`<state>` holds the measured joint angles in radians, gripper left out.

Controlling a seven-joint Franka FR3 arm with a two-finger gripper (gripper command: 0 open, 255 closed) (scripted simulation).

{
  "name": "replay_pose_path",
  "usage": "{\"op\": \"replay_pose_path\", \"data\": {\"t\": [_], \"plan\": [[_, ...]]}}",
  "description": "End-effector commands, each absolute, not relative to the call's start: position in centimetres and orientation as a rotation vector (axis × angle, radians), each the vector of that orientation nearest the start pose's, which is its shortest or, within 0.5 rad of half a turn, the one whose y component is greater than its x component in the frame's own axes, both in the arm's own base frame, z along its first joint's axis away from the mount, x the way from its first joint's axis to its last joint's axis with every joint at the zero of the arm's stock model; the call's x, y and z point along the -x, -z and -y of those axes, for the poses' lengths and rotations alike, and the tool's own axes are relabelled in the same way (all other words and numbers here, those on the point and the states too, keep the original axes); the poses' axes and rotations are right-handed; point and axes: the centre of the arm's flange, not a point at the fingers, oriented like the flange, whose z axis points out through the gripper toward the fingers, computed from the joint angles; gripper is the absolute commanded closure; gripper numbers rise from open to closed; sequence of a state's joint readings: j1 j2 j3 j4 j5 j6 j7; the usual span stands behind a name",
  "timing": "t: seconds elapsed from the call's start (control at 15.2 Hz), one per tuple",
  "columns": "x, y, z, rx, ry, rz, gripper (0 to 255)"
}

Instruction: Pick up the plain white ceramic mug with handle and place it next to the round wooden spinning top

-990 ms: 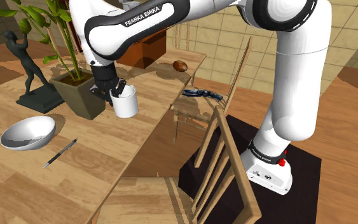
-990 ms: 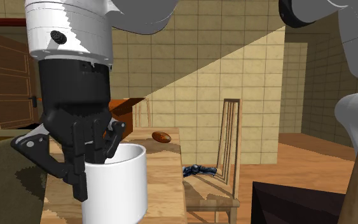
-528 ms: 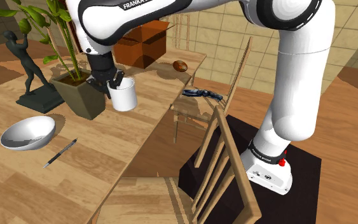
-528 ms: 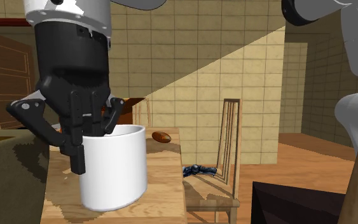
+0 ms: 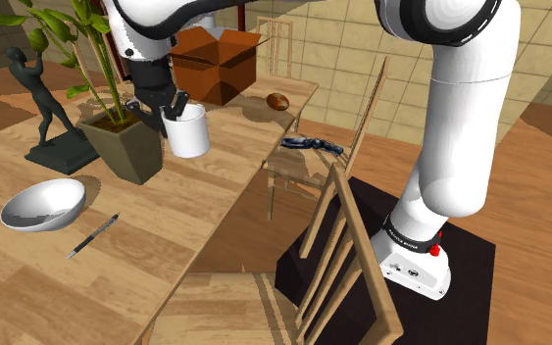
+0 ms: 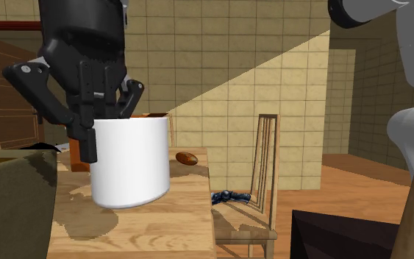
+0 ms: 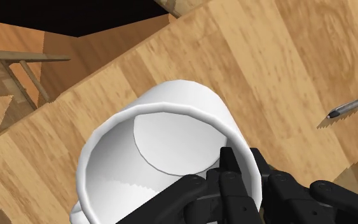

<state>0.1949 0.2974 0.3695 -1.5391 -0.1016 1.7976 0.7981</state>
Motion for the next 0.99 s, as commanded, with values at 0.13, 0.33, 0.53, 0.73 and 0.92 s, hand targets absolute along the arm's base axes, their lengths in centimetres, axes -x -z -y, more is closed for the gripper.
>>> {"op": "replay_pose_path", "data": {"t": [0.13, 0.33, 0.53, 0.73, 0.92], "plan": [[-56.3, -51.1, -31.5, 3.128, -0.03, -0.351, 255], [-56.5, -52.0, -30.2, 3.128, -0.03, -0.351, 255], [-57.1, -52.0, -26.3, 3.128, -0.03, -0.352, 255], [-57.8, -52.0, -22.4, 3.128, -0.03, -0.352, 255], [-58.4, -52.0, -18.5, 3.128, -0.03, -0.351, 255]]}}
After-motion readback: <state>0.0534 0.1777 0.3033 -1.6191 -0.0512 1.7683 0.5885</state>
